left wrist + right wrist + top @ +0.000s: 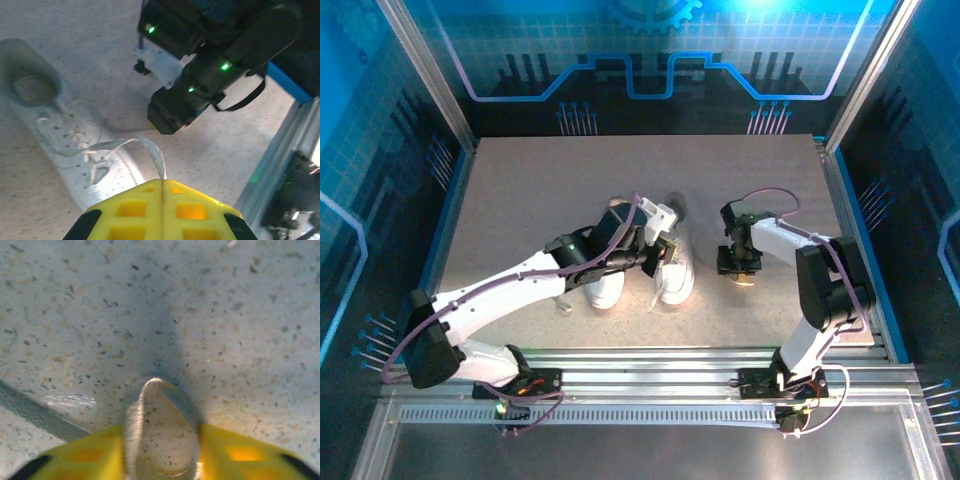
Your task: Tie the shoes
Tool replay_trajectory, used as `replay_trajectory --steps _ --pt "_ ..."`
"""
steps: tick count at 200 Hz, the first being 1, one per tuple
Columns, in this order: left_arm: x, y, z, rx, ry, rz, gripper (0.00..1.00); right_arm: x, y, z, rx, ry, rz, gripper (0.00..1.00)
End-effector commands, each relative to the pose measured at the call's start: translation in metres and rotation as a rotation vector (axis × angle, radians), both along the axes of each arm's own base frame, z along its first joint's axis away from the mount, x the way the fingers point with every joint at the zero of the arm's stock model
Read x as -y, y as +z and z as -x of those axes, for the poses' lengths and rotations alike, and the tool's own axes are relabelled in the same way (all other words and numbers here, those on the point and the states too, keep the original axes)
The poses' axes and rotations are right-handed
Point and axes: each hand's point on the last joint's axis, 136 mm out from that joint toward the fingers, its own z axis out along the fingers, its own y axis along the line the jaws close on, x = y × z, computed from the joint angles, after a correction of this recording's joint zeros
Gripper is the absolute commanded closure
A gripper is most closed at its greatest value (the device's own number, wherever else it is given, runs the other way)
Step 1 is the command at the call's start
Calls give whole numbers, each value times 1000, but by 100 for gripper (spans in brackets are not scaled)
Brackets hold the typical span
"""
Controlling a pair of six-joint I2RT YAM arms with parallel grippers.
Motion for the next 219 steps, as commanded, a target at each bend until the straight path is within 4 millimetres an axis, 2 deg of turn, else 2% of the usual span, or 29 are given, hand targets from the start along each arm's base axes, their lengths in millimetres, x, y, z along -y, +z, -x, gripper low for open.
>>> replay_trajectory --steps 1,21,40,63,89,119,121,129,150,173,185,199,218,219 --pt "31 21 1 -64 -17 138 100 -4 2 3 -29 15 1 86" --pt "45 15 -6 -115 26 175 100 1 15 1 20 -13 -22 100" --pt "55 8 -17 -165 85 223 100 10 39 -2 118 -74 -76 100" --pt "74 5 -27 -212 100 284 100 24 78 -3 261 -132 -128 100" --pt "97 10 -35 -256 85 343 100 34 114 0 376 -154 -150 100" --pt "112 22 -41 -283 74 439 100 36 121 8 394 -166 -168 100" --pt "113 23 -41 -285 74 446 100 36 115 13 378 -168 -166 100" --pt "118 28 -41 -299 64 476 100 37 111 16 373 -173 -169 100" --pt "127 40 -39 -344 35 530 100 36 109 17 361 -176 -181 100" --pt "128 44 -37 -363 32 572 100 36 110 13 364 -181 -192 100" --pt "123 32 -38 -349 60 531 100 36 112 11 367 -180 -195 100" --pt "112 7 -41 -333 106 460 100 36 116 10 375 -184 -198 100" --pt "96 -42 -43 -327 174 368 100 36 120 12 384 -189 -205 100" --pt "95 -44 -43 -326 175 366 100 36 126 9 398 -190 -208 100"
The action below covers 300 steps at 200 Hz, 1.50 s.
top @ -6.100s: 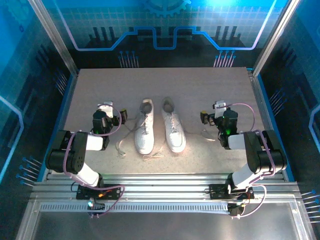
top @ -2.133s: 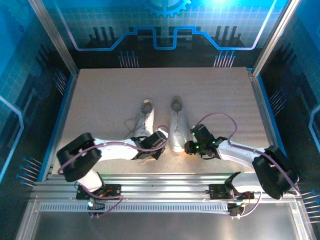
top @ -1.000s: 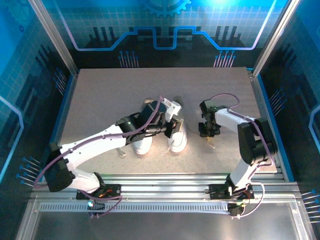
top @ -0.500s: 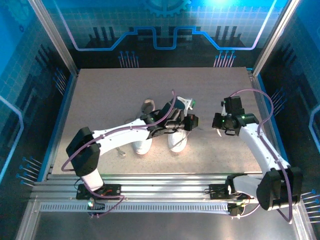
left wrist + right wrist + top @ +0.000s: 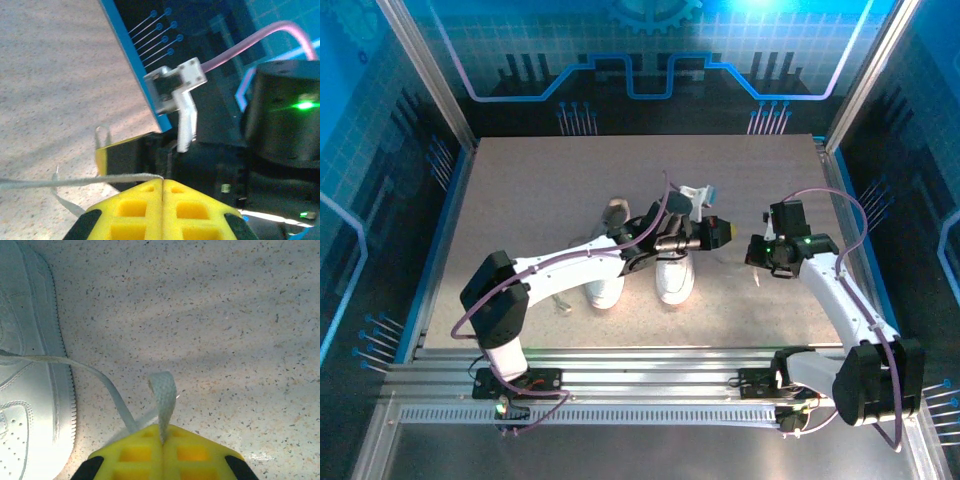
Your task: Tie the shoes
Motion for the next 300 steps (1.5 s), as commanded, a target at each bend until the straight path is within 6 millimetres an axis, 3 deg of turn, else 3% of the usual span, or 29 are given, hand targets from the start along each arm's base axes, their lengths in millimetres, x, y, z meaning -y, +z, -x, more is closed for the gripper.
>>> replay_trajectory --steps 1,19,32,43,53,74,104,123,163,188,213,239,273,300 --pt "-18 -51 1 -8 52 -111 100 1 19 -4 32 -23 -30 100" --pt "-27 -99 1 -40 73 -186 100 0 28 -4 53 -32 -43 100" --pt "-29 -123 2 -61 74 -215 100 -2 34 -3 64 -40 -59 100" --pt "-30 -132 1 -70 78 -232 90 -6 37 -2 71 -46 -80 100" --pt "-31 -130 1 -59 73 -234 84 -11 40 0 78 -47 -104 100" --pt "-41 -105 -2 25 69 -238 64 -28 45 7 91 -43 -153 100" --pt "-84 -67 -10 112 118 -262 45 -70 53 14 112 3 -224 100" --pt "-122 -48 -16 133 181 -264 43 -103 51 19 102 56 -247 100" --pt "-202 -36 -12 120 321 -289 42 -174 45 17 82 185 -255 100" --pt "-235 -36 0 126 365 -317 41 -215 42 8 79 254 -254 100" --pt "-258 -49 11 92 392 -337 40 -245 36 -5 75 301 -243 100" --pt "-272 -65 24 62 393 -348 40 -256 24 -19 52 332 -166 90" --pt "-270 -74 42 176 249 -411 40 -252 23 -25 33 359 -147 62" --pt "-269 -82 57 328 93 -512 41 -238 32 -25 46 392 -148 59"
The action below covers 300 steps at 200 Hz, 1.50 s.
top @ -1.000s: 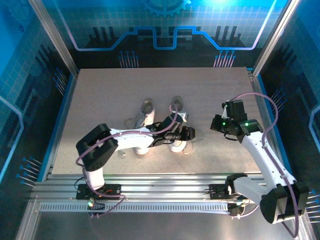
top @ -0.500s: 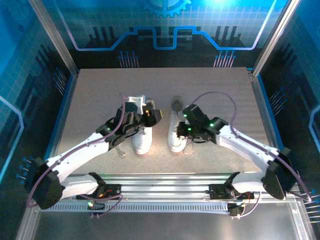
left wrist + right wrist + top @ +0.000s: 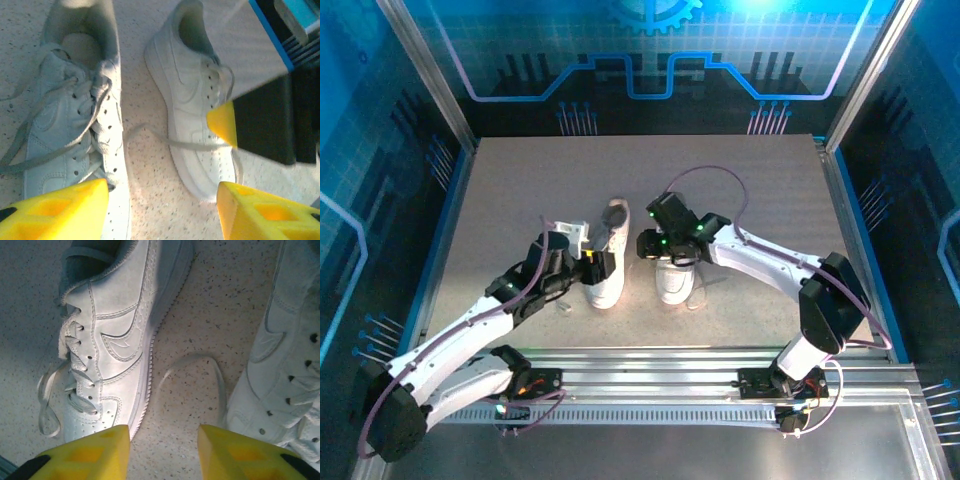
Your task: Tie the shoes
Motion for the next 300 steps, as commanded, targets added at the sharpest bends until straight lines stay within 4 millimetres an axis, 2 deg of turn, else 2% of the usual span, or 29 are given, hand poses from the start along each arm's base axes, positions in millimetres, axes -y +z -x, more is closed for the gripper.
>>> replay_trajectory --steps 1,14,25,41,57,72,105,130,147,165,201,242,273,284,290,300 --pt "3 -7 18 102 -198 -139 41 12 19 -2 29 38 -1 59" --pt "0 -9 16 108 -185 -153 45 16 23 2 48 82 2 60" --pt "5 -12 16 94 -197 -128 48 19 23 7 59 136 27 61" --pt "1 -23 12 9 -132 -121 51 23 20 13 56 201 85 64" --pt "-8 -31 9 -61 -52 -135 52 18 20 17 96 310 160 67" --pt "-23 -34 9 -96 51 -123 50 2 20 25 190 505 255 67" --pt "-41 -29 13 -175 157 74 47 -22 -14 33 396 948 481 61" --pt "-48 -25 14 -239 187 191 46 -36 -35 32 508 1201 528 60" --pt "-52 -24 14 -260 195 224 46 -46 -45 26 577 1298 538 61" --pt "-58 -23 14 -267 209 237 46 -50 -56 19 556 1362 516 60" --pt "-68 -23 12 -279 230 252 45 -48 -87 6 428 1441 515 53" --pt "-81 -23 11 -287 255 241 45 -44 -112 -12 382 1461 533 48" --pt "-89 -25 9 -296 276 238 45 -40 -133 -14 318 1512 553 46" --pt "-91 -25 8 -299 280 239 45 -38 -137 -11 288 1527 550 49" --pt "-91 -26 7 -302 281 239 45 -37 -139 -10 276 1532 548 54" --pt "-93 -25 7 -302 284 237 45 -36 -139 -7 267 1527 545 72"
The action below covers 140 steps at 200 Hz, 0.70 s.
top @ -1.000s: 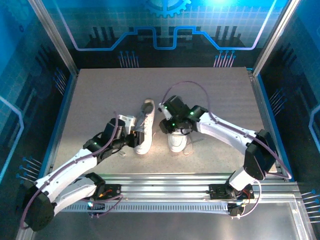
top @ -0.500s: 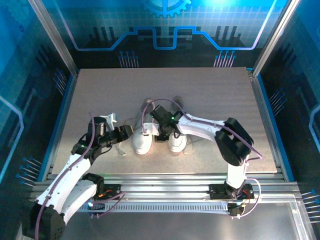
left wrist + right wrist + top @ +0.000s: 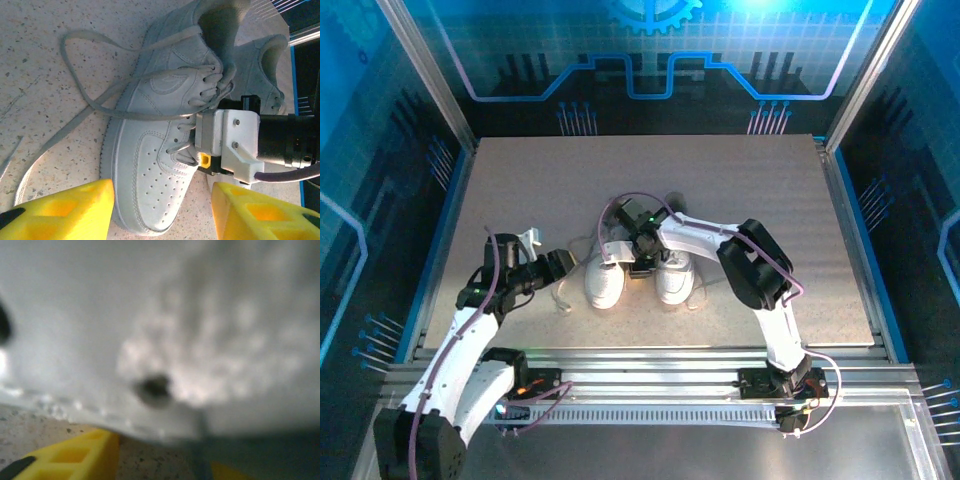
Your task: Tie the shoes
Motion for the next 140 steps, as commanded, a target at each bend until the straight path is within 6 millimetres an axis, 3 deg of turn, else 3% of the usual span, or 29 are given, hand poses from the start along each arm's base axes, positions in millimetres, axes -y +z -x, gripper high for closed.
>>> replay_trajectory --steps 1,9,17,43,82,114,140 --pt "1 6 1 0 -30 5 45 11 -21 9 -63 17 58 74" --pt "0 7 1 2 -31 0 45 11 -18 11 -54 10 51 90" --pt "0 8 1 10 -33 -7 45 11 -14 13 -35 4 40 100" --pt "0 19 -2 62 -67 -38 46 11 19 18 20 -52 -56 100" --pt "9 51 -12 182 -90 13 48 15 74 17 77 -249 -217 100" --pt "29 67 -16 251 -115 78 54 22 102 15 55 -467 -307 100" --pt "47 68 -20 262 -43 101 57 26 122 14 22 -637 -399 100"
